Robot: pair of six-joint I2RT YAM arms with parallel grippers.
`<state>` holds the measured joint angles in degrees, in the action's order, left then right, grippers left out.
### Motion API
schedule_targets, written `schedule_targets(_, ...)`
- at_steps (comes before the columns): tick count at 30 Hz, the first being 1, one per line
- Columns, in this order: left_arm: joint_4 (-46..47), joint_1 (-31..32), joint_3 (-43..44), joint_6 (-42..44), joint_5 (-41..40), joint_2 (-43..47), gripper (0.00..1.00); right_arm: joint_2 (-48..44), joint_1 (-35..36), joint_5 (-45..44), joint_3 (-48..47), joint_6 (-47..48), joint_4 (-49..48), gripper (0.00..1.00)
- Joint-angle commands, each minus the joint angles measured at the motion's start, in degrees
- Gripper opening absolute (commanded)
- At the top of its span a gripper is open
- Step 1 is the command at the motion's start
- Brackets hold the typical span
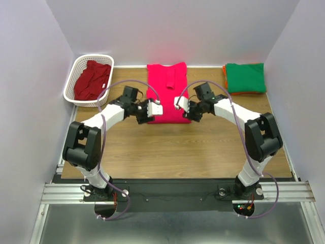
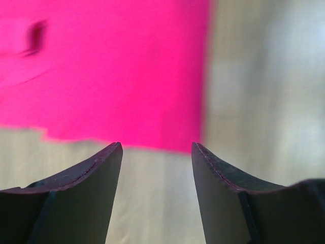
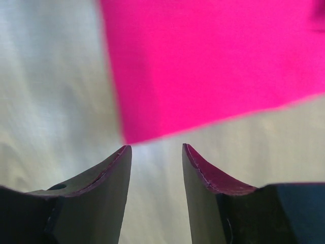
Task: Fold and stack the t-shirts
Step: Fold the tshirt
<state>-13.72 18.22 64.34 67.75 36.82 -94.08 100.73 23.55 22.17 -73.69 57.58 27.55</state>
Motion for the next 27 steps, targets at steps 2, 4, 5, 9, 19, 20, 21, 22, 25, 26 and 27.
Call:
schedule_targets(2,4.57,3.57,-5.27,0.72,-1.83,-0.74,0.67,2.01,1.94,1.47,3.29,-0.8,-3.29,0.5)
schedule_targets(4,5.45,3.93,-5.19,0.9,-2.97,-1.8,0.67,3.77,2.02,1.64,3.2,-0.54,-3.99,0.49)
schedule_targets(5,5.8,3.93,-5.19,0.9,-3.42,-2.33,0.67,4.38,2.37,1.47,3.2,-0.45,-4.26,0.49)
schedule_targets(9,6.16,4.19,-3.08,1.51,-4.91,-6.46,0.67,7.28,2.99,0.94,3.55,0.34,-6.27,0.49)
schedule_targets(19,2.64,4.28,-0.35,4.33,-8.25,-10.51,0.19,9.67,3.08,-2.57,5.05,1.13,-8.13,0.11)
schedule_targets(20,2.21,4.28,0.52,3.72,-8.34,-10.42,0.13,8.79,2.99,-3.1,4.96,0.78,-8.13,0.01)
schedule_targets(21,1.16,4.28,1.05,3.27,-8.25,-9.98,0.07,8.18,2.99,-3.28,4.79,-0.18,-8.13,0.01)
schedule_targets(22,0.54,4.2,1.58,2.75,-7.91,-9.46,0.0,7.56,2.99,-3.63,4.61,-0.8,-8.04,0.01)
schedule_targets(25,-3.67,4.19,4.04,2.3,-6.41,-5.86,0.0,4.05,2.99,-4.59,3.38,-3.44,-7.25,0.01)
schedule_targets(26,-4.99,4.19,4.83,2.04,-5.89,-4.72,0.0,2.73,2.99,-4.6,3.12,-3.79,-6.64,0.01)
schedule_targets(27,-8.4,4.19,6.92,1.87,-4.84,-2.7,0.0,0.63,2.82,-4.16,2.24,-4.32,-4.54,0.01)
